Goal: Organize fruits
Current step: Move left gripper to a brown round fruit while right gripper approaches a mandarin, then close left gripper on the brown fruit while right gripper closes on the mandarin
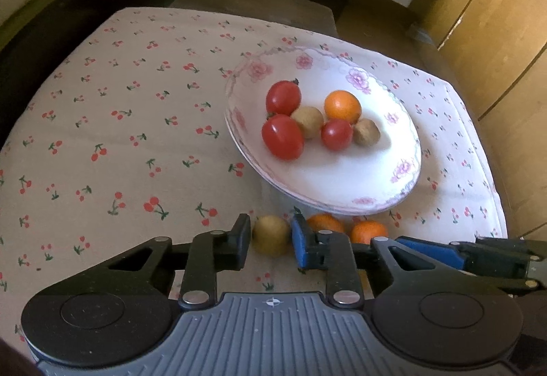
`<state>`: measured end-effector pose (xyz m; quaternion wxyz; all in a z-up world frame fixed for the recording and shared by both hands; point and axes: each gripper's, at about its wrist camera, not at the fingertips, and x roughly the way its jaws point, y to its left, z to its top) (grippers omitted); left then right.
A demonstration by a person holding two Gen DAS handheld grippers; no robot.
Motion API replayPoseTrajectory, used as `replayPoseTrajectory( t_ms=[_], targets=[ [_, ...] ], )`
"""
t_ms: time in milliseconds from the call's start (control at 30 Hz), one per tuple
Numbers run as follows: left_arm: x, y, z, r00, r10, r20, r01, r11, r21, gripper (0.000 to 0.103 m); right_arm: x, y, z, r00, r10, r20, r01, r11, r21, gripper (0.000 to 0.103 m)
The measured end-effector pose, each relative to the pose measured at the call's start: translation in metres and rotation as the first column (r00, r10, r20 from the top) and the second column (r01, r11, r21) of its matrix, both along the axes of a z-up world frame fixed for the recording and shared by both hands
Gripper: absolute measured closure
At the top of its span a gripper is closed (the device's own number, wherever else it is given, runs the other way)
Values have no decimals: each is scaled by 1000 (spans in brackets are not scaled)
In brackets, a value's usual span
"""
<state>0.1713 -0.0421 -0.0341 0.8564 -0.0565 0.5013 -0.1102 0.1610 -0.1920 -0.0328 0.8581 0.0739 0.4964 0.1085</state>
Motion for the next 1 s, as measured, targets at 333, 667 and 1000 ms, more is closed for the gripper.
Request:
replayPoseTrajectory(
  t_ms=[333, 667, 1000],
  targets=[
    [-11, 3, 3, 1000, -7, -8, 7, 1000, 11, 70, -3, -10, 11, 999, -37, 22, 37, 999, 16, 79],
    [-7, 3, -2, 1000, -9, -30, 9, 1000, 5, 68, 15, 6, 2, 1000, -13, -1, 13, 1000, 7, 77],
    [-2, 14, -3, 998, 38, -48, -39, 999, -27, 69, 27, 4, -10, 999, -26, -45, 28, 999, 44, 66]
  ],
)
